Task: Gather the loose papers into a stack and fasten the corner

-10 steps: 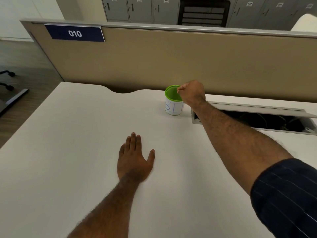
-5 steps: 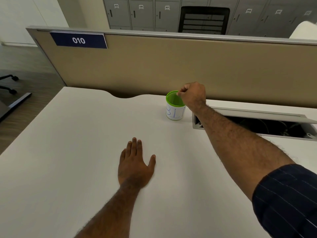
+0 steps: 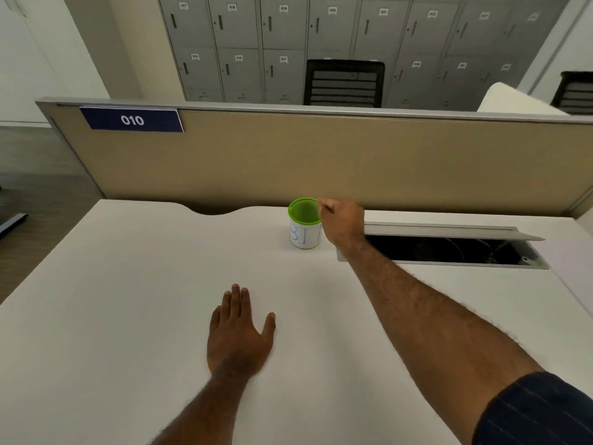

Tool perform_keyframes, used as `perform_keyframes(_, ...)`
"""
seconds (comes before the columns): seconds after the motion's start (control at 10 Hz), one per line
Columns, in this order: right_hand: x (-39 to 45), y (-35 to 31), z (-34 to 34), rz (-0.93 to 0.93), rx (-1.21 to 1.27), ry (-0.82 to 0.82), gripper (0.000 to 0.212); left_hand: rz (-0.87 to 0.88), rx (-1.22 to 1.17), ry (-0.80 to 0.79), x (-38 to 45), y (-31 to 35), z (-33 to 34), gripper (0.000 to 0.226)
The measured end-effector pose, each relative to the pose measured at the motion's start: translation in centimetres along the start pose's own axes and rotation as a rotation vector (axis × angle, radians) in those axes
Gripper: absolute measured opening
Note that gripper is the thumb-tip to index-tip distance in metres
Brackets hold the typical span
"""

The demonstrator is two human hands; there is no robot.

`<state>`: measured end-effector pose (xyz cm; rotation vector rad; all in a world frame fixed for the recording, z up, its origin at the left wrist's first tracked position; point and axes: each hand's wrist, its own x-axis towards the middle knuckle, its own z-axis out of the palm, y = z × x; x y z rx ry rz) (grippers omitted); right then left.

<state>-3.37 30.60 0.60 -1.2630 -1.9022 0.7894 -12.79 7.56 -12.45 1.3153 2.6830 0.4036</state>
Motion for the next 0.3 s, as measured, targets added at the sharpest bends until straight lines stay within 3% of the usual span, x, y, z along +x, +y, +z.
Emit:
perform_keyframes(0.2,-5.4,-0.1,-3.0,0.122,0.226,-0.006,0.026,0.053,-0.010,-0.106,-0.3,-0.3,-1.2,0.083)
perform_keyframes(0.3,-8.9,-0.3,-4.8,0.076,-0.015,-0.029,0.033,0.110,-0.044,-0.154,-2.0,-0.4,-1.5,0.080)
